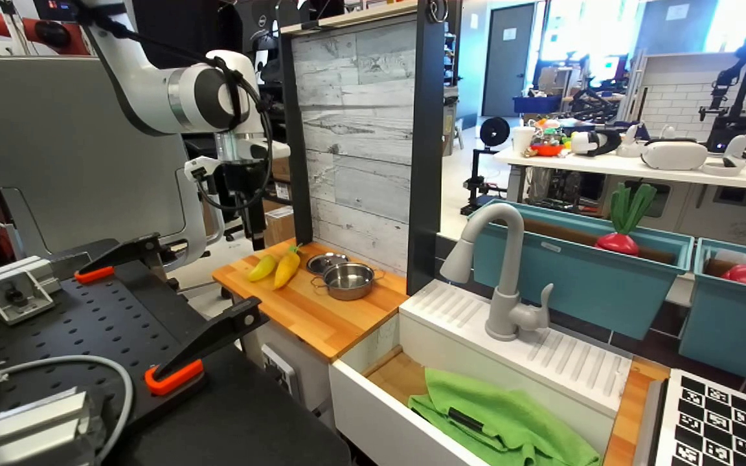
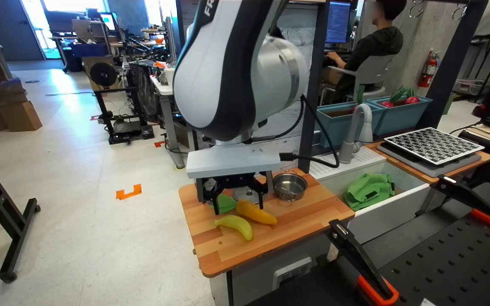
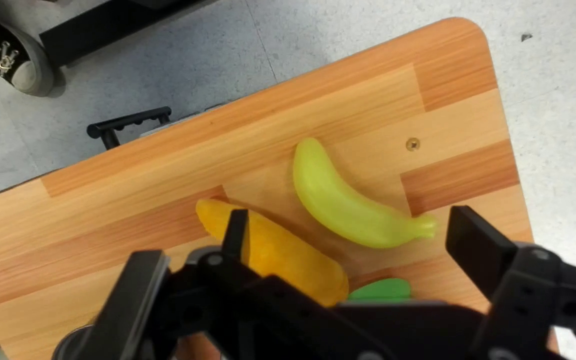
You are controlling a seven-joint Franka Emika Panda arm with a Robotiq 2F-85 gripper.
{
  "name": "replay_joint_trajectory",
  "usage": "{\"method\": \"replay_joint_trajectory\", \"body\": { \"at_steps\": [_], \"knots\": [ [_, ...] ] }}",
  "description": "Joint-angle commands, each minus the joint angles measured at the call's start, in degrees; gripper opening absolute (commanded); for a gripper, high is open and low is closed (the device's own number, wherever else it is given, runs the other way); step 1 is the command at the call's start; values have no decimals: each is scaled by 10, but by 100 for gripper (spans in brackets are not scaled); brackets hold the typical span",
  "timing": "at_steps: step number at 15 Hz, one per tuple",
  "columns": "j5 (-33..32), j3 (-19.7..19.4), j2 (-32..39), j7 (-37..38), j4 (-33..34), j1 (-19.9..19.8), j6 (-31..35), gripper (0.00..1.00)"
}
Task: Move the banana plush toy
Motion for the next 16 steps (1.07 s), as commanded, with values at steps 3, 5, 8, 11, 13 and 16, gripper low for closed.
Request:
{"method": "replay_joint_trajectory", "body": {
  "at_steps": [3, 5, 8, 11, 13, 16],
  "knots": [
    [22, -12, 77, -19, 94, 25, -43, 100],
    [22, -11, 93, -23, 115, 25, -59, 100],
    [21, -11, 117, -27, 147, 27, -87, 100],
    [21, -9, 136, -33, 177, 26, -115, 100],
    [20, -9, 147, -36, 195, 27, -129, 94],
    [17, -11, 158, -41, 215, 29, -141, 69]
  ]
}}
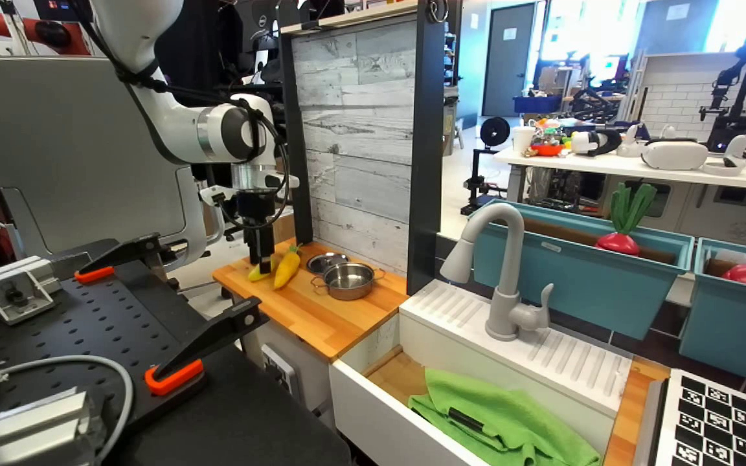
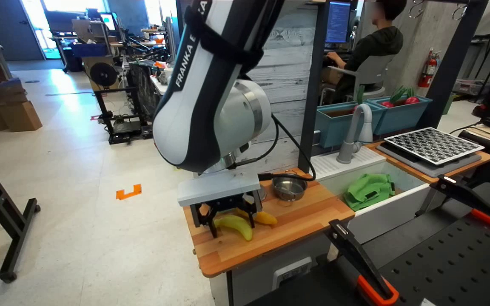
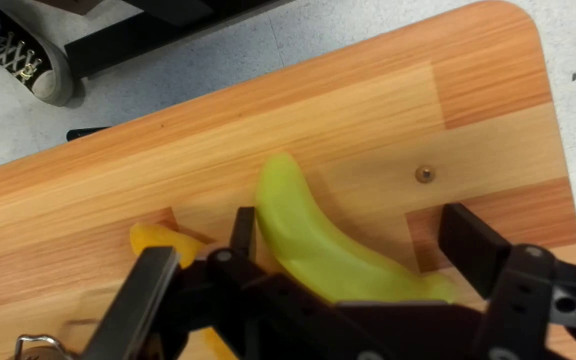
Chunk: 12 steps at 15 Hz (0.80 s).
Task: Move the banana plush toy
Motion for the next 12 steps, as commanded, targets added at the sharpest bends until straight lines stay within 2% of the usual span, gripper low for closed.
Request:
{"method": "replay_joint_trajectory", "body": {
  "at_steps": [1, 4, 8, 9, 12],
  "knots": [
    [16, -11, 23, -18, 46, 15, -30, 63],
    [16, -11, 27, -20, 57, 16, -35, 37],
    [15, -9, 24, -24, 63, 17, -38, 8],
    [15, -9, 22, -23, 63, 17, -38, 5],
    [15, -8, 3, -24, 40, 17, -23, 6]
  ]
}}
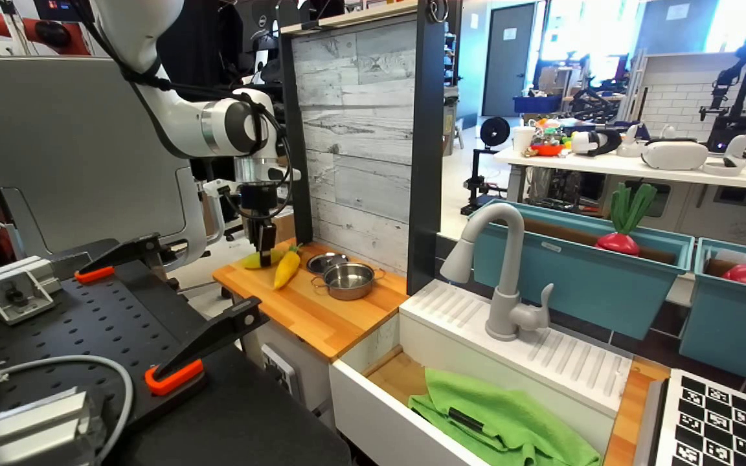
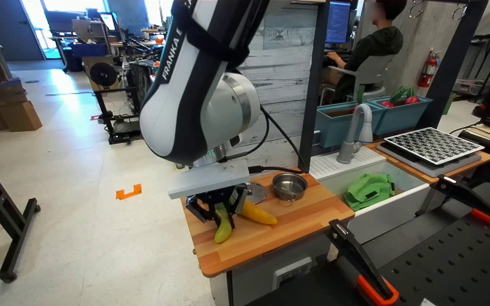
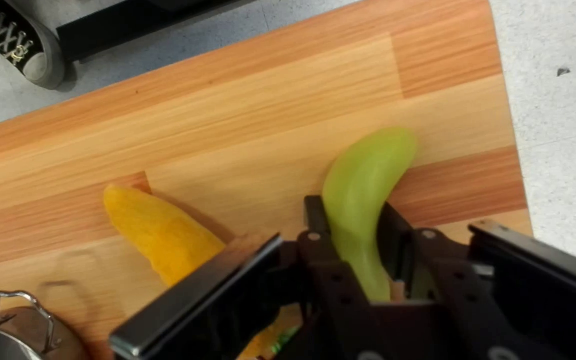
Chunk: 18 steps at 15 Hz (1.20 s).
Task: Move the banana plush toy
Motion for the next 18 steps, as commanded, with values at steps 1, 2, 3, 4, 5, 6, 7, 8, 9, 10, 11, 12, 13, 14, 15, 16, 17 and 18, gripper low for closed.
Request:
{"method": "replay_joint_trajectory", "body": {
  "at_steps": [1, 2, 3, 4, 5, 6, 7, 8, 9, 10, 11, 12, 13, 14, 15, 16, 17, 18],
  "knots": [
    [16, -7, -21, -14, -20, 8, 11, 6],
    [16, -6, -32, -15, -36, 6, 20, 6],
    [18, -6, -43, -14, -54, 4, 32, 6],
    [20, -6, -53, -11, -68, 2, 42, 6],
    [24, -5, -64, -10, -86, -2, 57, 6],
    [30, -4, -78, -8, -107, -6, 74, 6],
    [45, -1, -90, -5, -129, -13, 90, 6],
    [64, 2, -104, -2, -154, -22, 108, 6],
    [83, 3, -116, -2, -177, -31, 127, 6],
    [107, 9, -131, -7, -204, -45, 142, 6],
    [130, 14, -141, -16, -225, -61, 157, 6],
    [153, 21, -153, -28, -246, -81, 169, 6],
    [175, 28, -165, -40, -268, -100, 180, 6],
    [197, 34, -176, -53, -286, -120, 191, 6],
    [218, 39, -184, -66, -299, -138, 198, 6],
    [238, 44, -193, -82, -310, -156, 202, 6],
    [256, 45, -206, -91, -324, -169, 204, 6],
    [271, 47, -211, -103, -326, -182, 199, 6]
  ]
}}
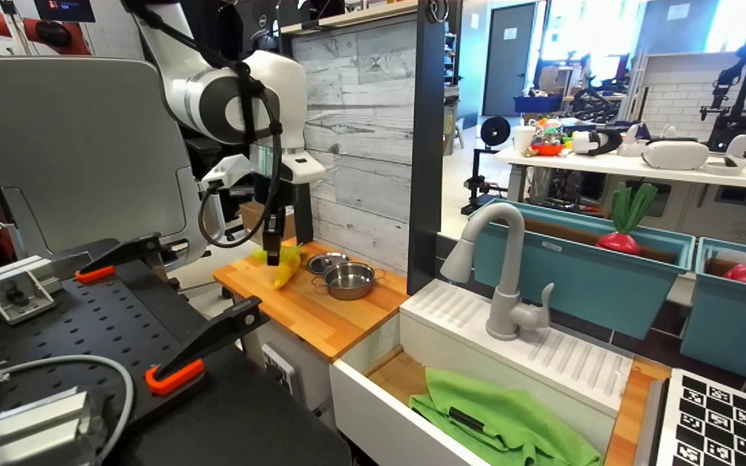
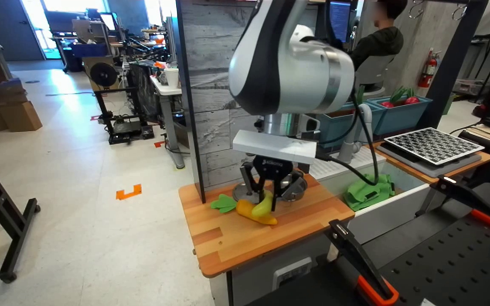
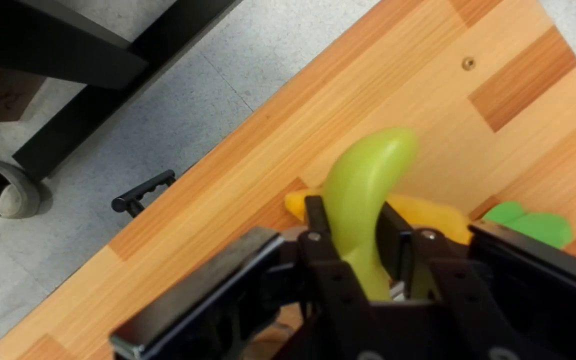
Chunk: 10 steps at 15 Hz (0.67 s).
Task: Move the banana plush toy
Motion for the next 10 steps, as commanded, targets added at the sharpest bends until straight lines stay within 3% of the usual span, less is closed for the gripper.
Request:
{"method": "replay_joint_trajectory", "body": {
  "at_steps": [1, 5, 10],
  "knots": [
    [65, 18, -50, -43, -52, -51, 9, 6],
    [105, 9, -50, -56, -42, -74, -12, 6],
    [117, -17, -35, -24, -34, -63, -15, 6]
  ]
}}
